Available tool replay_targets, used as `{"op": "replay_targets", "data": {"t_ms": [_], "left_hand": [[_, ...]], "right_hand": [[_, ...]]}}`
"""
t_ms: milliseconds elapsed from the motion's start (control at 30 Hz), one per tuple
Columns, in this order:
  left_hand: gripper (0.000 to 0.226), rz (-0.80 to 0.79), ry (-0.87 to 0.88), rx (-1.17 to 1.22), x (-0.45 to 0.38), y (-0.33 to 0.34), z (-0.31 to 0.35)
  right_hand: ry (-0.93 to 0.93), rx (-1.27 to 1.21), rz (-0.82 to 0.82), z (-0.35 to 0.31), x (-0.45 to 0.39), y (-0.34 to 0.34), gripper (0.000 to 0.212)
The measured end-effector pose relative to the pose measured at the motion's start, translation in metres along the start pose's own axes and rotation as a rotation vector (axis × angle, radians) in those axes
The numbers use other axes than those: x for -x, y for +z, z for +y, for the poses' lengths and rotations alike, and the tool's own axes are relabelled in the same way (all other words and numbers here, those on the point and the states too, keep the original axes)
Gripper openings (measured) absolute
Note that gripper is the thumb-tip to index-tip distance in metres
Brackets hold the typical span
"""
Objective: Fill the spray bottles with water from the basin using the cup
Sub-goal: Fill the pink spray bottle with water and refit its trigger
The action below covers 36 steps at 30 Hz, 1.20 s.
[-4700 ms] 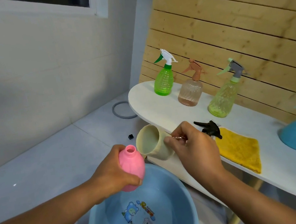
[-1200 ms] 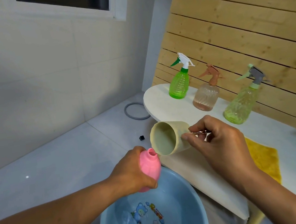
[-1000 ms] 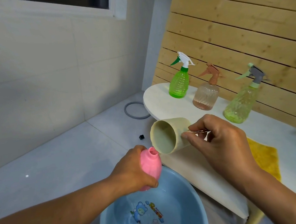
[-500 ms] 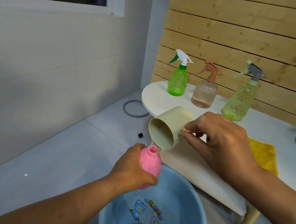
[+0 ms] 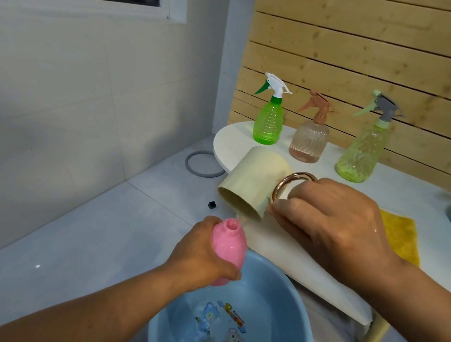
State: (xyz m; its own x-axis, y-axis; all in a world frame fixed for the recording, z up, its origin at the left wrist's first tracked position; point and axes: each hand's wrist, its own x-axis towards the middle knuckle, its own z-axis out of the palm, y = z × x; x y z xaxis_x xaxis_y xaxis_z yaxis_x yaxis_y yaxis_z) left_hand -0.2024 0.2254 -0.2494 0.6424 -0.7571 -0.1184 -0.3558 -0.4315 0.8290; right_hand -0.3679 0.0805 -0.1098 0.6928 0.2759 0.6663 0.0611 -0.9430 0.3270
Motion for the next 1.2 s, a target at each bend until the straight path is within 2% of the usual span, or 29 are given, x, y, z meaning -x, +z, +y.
{"op": "replay_targets", "data": {"t_ms": [133,233,300,433,533,700,833,1200], "left_hand": [[0.098,-0.002,0.0,0.01,-0.002,0.001,0.0],[0.098,-0.002,-0.008,0.018,-0.002,0.002,0.001],[0.098,0.004,-0.008,0.03,-0.001,0.003,0.002],[0.097,0.012,0.002,0.025,-0.001,0.004,0.004],[0.099,0.009,-0.002,0.03,0.0,0.005,0.002],[0.102,-0.006,0.002,0.02,-0.003,0.006,0.003],[0.1,0.009,-0.011,0.014,-0.006,0.005,0.005],[0.096,0.037,-0.036,0.027,-0.02,-0.001,0.006]], "right_hand": [[-0.063,0.033,0.046,-0.001,0.001,-0.001,0.016],[0.018,0.006,0.063,0.0,0.002,0.001,0.012],[0.211,-0.078,0.056,0.0,0.001,0.002,0.011],[0.941,-0.464,0.034,0.007,-0.005,0.006,0.014],[1.175,-0.764,0.133,0.023,-0.008,0.012,0.014],[1.34,-0.846,0.069,0.041,-0.013,0.03,0.02],[1.438,-0.911,0.084,0.059,-0.027,0.06,0.028],[1.572,-0.974,0.11,0.085,-0.047,0.148,0.023]]}}
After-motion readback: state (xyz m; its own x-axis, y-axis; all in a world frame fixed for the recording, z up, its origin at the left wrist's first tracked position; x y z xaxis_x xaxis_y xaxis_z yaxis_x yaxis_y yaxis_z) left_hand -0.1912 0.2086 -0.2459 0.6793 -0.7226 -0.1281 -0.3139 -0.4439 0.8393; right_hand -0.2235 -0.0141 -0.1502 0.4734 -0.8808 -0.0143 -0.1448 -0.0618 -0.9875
